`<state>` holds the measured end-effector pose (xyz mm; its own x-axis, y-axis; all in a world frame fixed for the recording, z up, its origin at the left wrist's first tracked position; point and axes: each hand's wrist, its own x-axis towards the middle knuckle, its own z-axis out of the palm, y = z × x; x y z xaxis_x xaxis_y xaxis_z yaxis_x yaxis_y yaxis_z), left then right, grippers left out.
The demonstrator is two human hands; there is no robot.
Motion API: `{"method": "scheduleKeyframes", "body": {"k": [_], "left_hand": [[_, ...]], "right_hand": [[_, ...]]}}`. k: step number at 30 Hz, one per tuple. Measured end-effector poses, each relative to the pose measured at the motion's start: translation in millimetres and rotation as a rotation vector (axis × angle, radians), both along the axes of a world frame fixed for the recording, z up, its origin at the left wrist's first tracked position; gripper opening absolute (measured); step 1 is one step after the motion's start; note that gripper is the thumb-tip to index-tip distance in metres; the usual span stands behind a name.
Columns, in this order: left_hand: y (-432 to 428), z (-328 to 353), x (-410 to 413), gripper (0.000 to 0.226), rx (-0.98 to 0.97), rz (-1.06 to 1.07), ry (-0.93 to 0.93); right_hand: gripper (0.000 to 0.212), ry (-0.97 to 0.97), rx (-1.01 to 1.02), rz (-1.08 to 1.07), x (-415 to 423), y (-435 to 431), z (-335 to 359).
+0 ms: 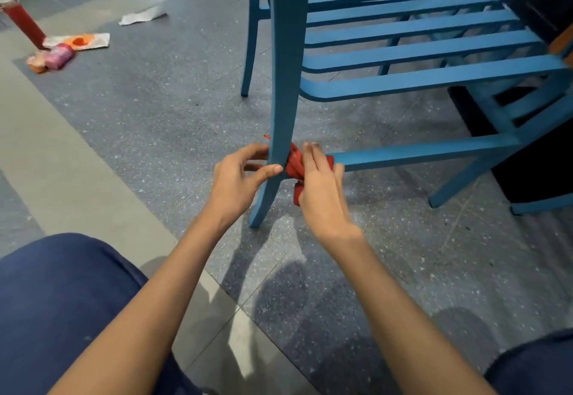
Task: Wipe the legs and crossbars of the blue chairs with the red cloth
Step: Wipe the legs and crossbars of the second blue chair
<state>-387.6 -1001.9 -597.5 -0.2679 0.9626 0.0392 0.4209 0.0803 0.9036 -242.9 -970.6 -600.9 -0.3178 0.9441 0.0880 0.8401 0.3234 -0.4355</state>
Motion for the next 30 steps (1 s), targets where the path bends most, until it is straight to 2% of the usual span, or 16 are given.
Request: {"method": "scheduleKeyframes", "body": {"k": [3,4,6,8,11,13,15,18,20,23,27,30], "left_hand": [[-5,3,7,0.038,-0.024,0.051,0.122],[-7,3,10,0.042,-0.081,0.066,0.206],[-14,-1,17,0.053,-0.322,0.028,0.339],[-19,-7,27,0.056,-0.544,-0.076,0.362],[-17,0,42,0.045,-0.625,-0.168,0.355],[-12,13,56,0.047,-0.652,-0.289,0.284],[-6,25,80,0.051,-0.66,-0.385,0.104],[8,31,111,0.055,-0.618,-0.377,-0.126],[19,28,127,0.063,-0.619,-0.38,-0.263],[34,25,142,0.073,-0.572,-0.454,-0.37],[45,22,139,0.048,-0.54,-0.552,-0.477],[46,16,133,0.035,-0.536,-0.578,-0.539]], "right_hand": [[0.07,0.022,-0.01,-0.082,32,15,5],[0.069,0.024,-0.01,-0.122,43,20,9],[0.065,-0.012,-0.007,-0.196,68,31,15],[0.06,-0.043,-0.027,-0.268,93,40,19],[0.048,0.024,-0.001,-0.362,124,42,25],[0.038,0.144,0.039,-0.433,141,38,28],[0.022,0.323,-0.003,-0.533,154,31,28],[0.018,0.818,-0.312,-0.579,159,23,34],[0.02,1.01,-0.525,-0.523,160,20,38],[0.019,1.117,-0.703,-0.38,163,16,45],[0.024,1.175,-0.784,-0.281,165,12,42],[0.046,1.197,-0.79,-0.279,170,12,38]]}}
